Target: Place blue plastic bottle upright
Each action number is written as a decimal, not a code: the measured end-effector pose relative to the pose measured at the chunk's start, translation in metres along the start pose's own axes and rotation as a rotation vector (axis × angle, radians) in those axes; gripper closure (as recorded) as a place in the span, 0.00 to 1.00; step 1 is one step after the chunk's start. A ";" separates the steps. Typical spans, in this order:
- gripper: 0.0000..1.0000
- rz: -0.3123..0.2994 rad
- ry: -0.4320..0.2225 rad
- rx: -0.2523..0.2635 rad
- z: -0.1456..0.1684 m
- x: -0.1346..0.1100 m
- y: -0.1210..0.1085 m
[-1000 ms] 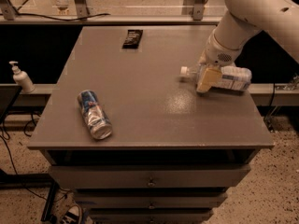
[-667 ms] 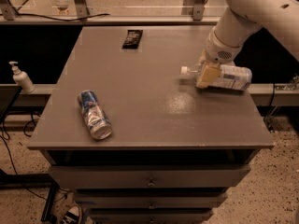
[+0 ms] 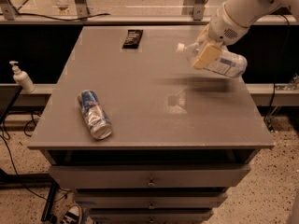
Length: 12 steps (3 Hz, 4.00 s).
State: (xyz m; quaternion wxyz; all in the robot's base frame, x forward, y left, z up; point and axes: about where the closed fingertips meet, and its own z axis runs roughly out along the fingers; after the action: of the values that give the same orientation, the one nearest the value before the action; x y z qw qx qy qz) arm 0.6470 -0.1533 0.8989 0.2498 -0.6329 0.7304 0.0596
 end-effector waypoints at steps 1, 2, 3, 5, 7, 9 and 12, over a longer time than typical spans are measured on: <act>1.00 0.030 -0.217 0.013 -0.022 -0.028 -0.011; 1.00 0.075 -0.450 0.023 -0.043 -0.047 -0.020; 1.00 0.152 -0.654 0.022 -0.057 -0.054 -0.024; 1.00 0.305 -0.931 0.035 -0.067 -0.043 -0.023; 1.00 0.322 -1.093 0.114 -0.065 -0.024 -0.024; 1.00 0.269 -1.124 0.189 -0.050 -0.006 -0.016; 0.36 0.275 -1.114 0.187 -0.042 0.002 -0.015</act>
Offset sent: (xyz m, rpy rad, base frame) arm 0.0105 0.0153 0.1170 0.7915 -0.1321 0.0364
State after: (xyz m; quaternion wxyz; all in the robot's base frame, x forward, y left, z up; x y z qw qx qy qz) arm 0.6488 -0.1750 0.9382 0.6415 -0.3807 0.5662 0.3506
